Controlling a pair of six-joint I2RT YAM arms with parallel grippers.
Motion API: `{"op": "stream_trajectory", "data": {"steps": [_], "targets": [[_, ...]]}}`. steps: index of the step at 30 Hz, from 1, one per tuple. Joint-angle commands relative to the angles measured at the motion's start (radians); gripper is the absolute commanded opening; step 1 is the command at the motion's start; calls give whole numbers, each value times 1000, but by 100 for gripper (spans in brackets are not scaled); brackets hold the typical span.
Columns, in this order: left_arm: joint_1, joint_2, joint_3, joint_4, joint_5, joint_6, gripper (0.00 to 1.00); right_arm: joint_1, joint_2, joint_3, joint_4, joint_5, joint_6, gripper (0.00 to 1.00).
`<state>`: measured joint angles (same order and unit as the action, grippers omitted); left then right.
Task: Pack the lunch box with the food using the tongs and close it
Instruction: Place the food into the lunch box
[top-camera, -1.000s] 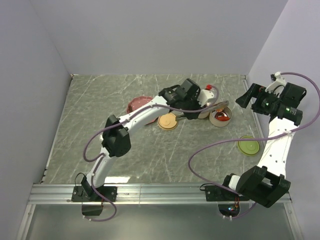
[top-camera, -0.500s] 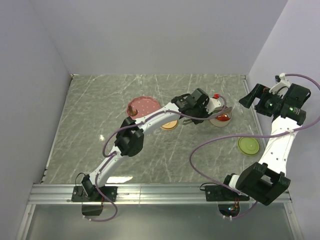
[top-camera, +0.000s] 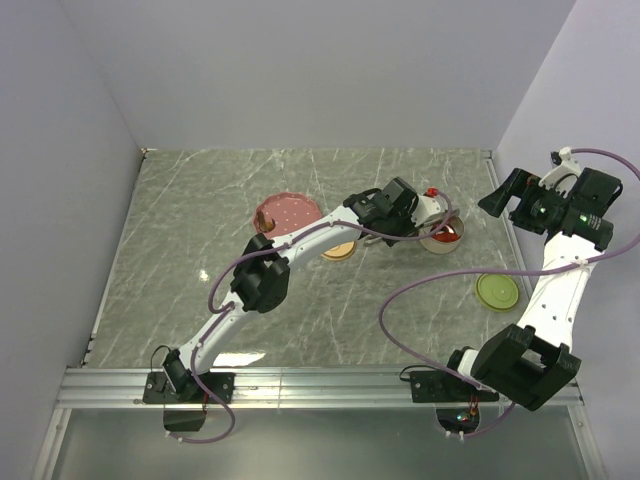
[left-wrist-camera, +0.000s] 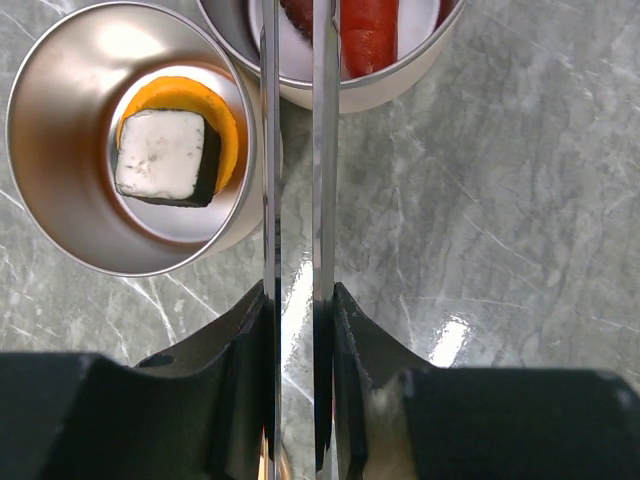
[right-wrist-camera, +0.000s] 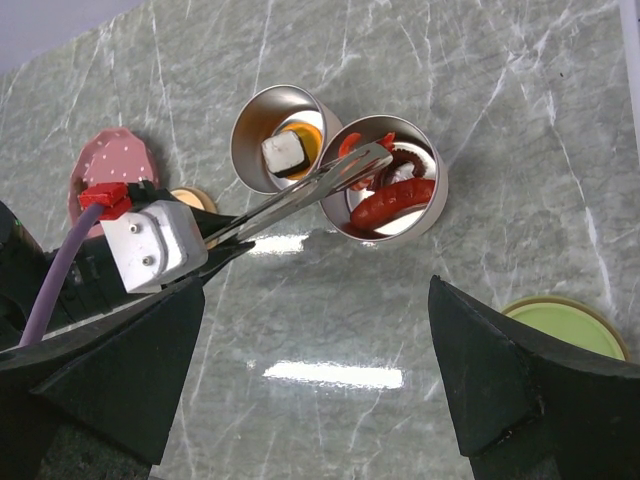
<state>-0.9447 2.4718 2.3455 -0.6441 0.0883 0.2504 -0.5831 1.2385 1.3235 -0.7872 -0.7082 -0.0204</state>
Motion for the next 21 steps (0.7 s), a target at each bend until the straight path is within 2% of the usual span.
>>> {"op": "stream_trajectory", "data": {"steps": [1,7,11,14,21], "targets": [[1,4,35,58,-18,18,20,-9,-10,33,-1,-17,-13,100],[6,1,15,75,-35,29,28,-9,-8,34,-4,-17,-18,100],[7,-7,12,86,-48,36,42,-12,-7,36,-3,-22,-18,100],[9,-20,15,90,-50,36,49,-11,-7,36,-6,-23,-19,100],[9,-109,12,84,-27,18,49,-11,-13,42,-10,-34,-18,100]]}}
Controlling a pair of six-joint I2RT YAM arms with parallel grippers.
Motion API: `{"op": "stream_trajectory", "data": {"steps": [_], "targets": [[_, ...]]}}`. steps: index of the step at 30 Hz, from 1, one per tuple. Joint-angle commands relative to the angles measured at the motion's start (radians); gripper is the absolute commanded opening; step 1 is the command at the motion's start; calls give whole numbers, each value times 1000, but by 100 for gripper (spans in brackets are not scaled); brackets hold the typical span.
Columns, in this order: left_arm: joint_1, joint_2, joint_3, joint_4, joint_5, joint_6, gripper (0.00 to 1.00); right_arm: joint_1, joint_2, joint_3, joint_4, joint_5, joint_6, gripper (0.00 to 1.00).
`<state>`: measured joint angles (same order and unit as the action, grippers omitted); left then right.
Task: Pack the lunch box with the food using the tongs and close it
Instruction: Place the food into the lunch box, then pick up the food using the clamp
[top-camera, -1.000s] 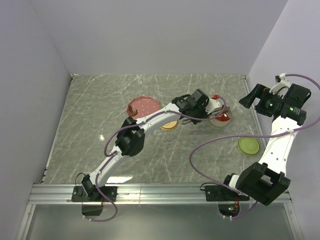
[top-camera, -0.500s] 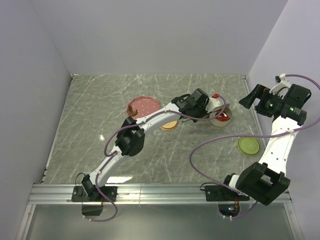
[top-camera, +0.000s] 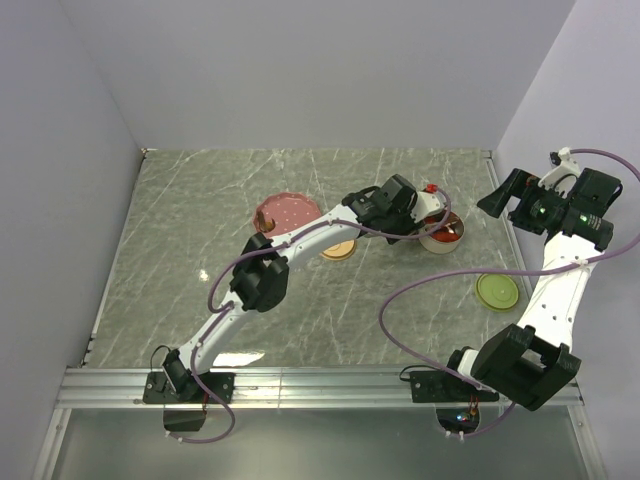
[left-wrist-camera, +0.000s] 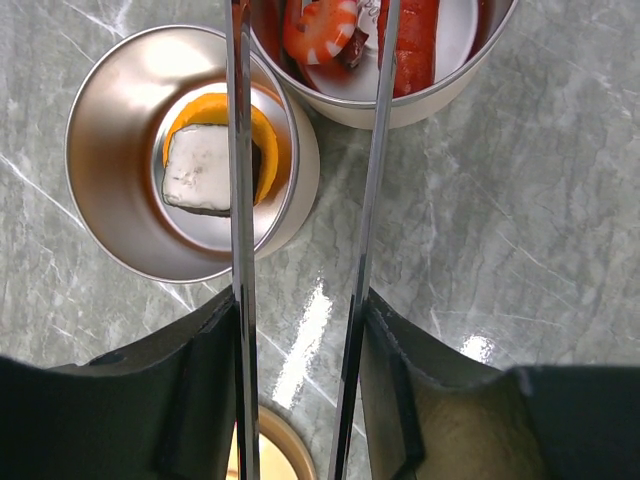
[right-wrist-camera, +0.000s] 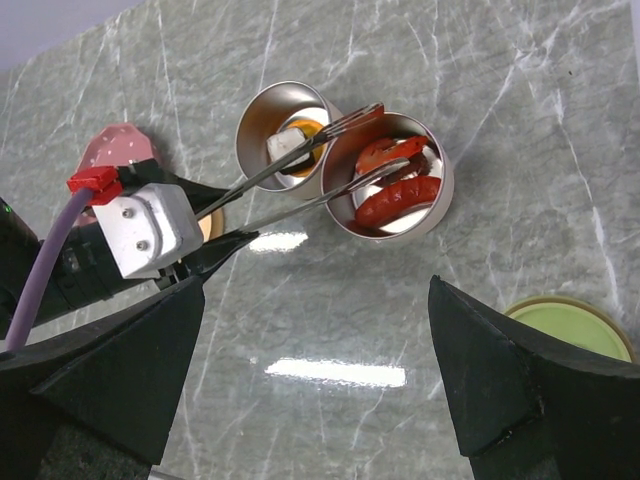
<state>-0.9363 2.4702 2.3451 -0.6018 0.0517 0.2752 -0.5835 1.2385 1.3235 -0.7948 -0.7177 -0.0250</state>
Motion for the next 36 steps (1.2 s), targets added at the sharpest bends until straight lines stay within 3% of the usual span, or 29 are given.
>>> {"op": "stream_trajectory", "data": {"steps": [1,11,26,32,36], "targets": [[1,-122,5,42,11,-13,49,-12,-11,45,-3,-26,-12,100],[73,-376,-121,-19,63,-86,49,-9,-13,77,-21,-55,-18,100],[454,-804,-592,-180,126,-33,48,66,18,79,-4,-46,-10,100],[620,-895,-754,-260,116,10,47,113,24,69,6,-14,-6,100],[674,-938,-906,-259,97,-7,47,123,22,63,14,3,-6,100]]}}
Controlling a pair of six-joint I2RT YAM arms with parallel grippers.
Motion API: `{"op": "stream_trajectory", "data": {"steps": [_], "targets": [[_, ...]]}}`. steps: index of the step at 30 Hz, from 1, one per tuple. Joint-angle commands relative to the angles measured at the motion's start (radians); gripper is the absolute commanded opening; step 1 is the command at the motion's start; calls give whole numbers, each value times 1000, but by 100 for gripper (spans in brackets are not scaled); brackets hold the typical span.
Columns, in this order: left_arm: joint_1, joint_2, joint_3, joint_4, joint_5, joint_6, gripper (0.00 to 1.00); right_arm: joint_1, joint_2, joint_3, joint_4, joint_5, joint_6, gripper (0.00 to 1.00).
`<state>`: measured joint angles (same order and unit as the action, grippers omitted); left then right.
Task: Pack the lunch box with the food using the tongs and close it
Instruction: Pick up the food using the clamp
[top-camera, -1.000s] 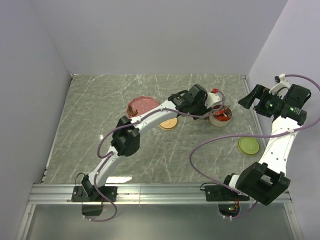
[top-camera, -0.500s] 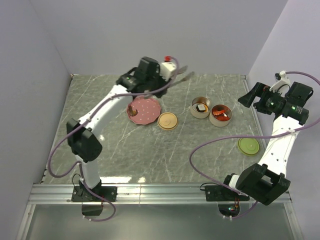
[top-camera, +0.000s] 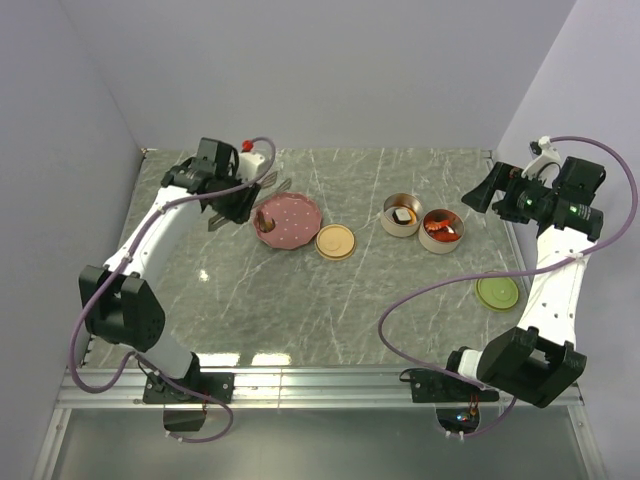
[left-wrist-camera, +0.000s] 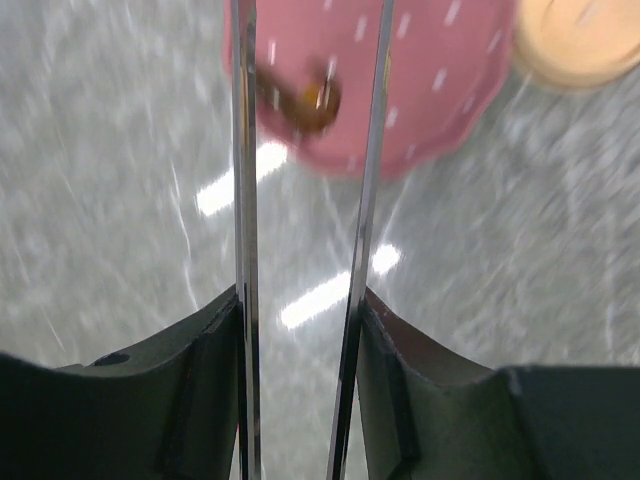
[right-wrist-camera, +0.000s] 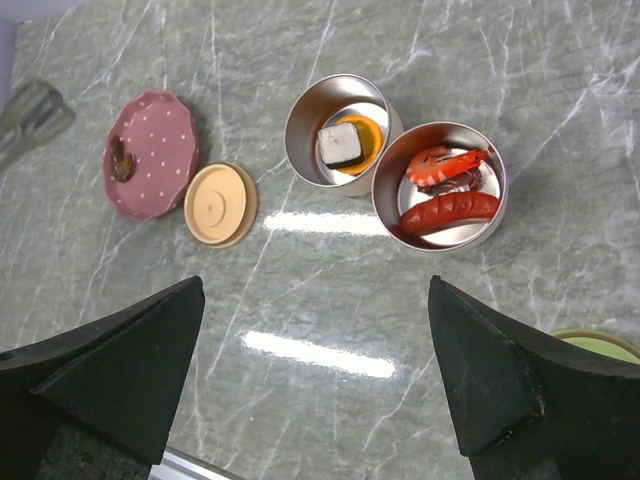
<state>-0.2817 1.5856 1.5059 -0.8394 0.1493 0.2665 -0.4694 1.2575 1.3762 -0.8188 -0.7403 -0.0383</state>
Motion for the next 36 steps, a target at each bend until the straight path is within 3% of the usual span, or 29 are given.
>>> {"op": "stream_trajectory", "data": {"steps": [1,9,30,36], "targets": [[22,-58,-90,-21,-4,2,48,11,3,8,40,24,9,100],[36,-42,-188,-24,-25,-4,48,18,8,3,40,32,6,100],[35,125,-118,31,-59,36,47,18,-1,-9,41,44,2,100],[36,114,-124,25,-42,43,36,17,-4,-14,44,55,3,100]]}}
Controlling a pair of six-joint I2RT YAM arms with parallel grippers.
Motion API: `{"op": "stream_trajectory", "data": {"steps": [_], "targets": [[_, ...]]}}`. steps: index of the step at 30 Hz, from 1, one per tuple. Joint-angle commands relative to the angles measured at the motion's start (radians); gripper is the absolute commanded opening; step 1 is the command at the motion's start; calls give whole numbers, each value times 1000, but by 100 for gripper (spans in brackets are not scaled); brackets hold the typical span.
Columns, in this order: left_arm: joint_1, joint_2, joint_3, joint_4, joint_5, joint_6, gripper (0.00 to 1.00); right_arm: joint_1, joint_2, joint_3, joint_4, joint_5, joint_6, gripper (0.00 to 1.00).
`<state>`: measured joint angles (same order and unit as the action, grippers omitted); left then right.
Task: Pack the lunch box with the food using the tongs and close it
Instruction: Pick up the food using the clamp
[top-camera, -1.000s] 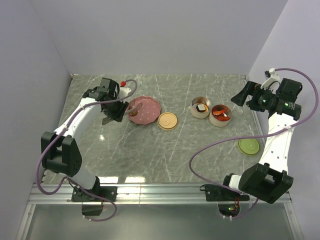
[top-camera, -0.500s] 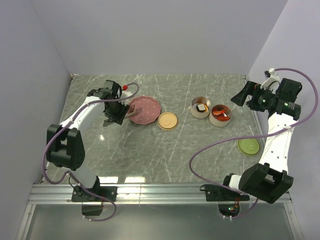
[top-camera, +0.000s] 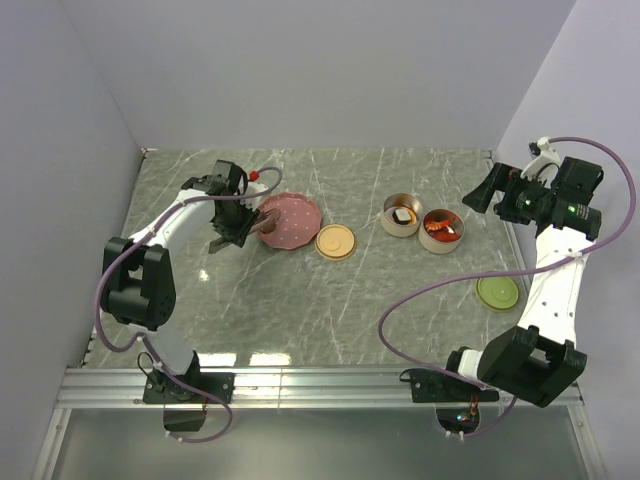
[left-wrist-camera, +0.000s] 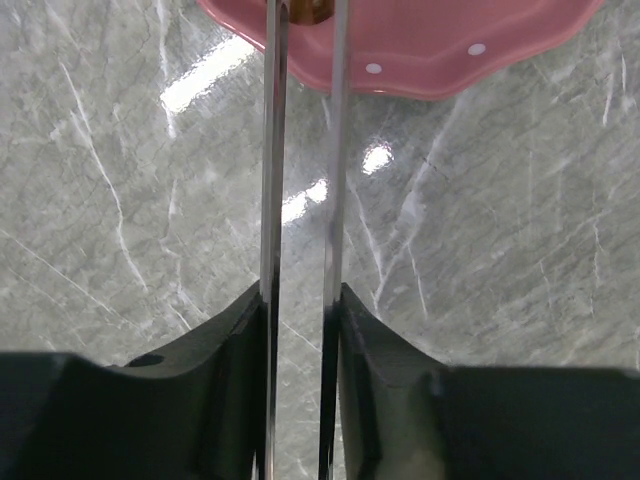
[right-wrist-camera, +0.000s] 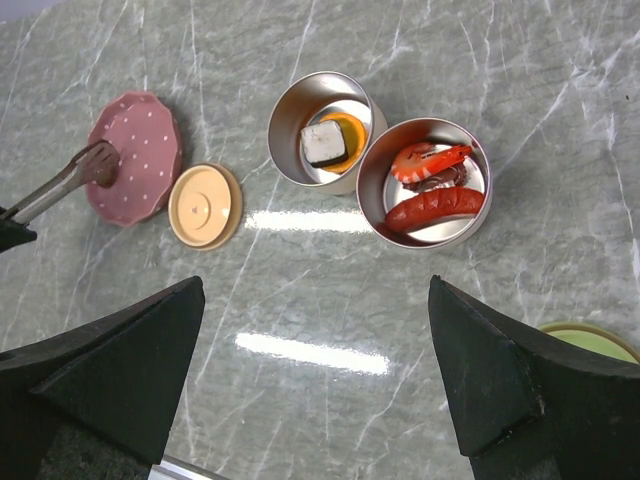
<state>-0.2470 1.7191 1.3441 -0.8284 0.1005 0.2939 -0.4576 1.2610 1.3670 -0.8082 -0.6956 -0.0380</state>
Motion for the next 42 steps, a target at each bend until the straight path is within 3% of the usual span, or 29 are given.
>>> {"op": "stream_trajectory", "data": {"steps": [1,15,35,42], "targets": [[0,-23,35,12,5,19,34,7,-6,-3,29,10,1,100],[-11,-65,93,-28,65,21,11,5,-15,-14,38,11,9,100],[-123,-73,196,-61,73,-2,5,5,-17,-17,40,8,6,100],[-182,-40,312,-92,87,-27,5,5,-21,-17,38,11,4,100]]}}
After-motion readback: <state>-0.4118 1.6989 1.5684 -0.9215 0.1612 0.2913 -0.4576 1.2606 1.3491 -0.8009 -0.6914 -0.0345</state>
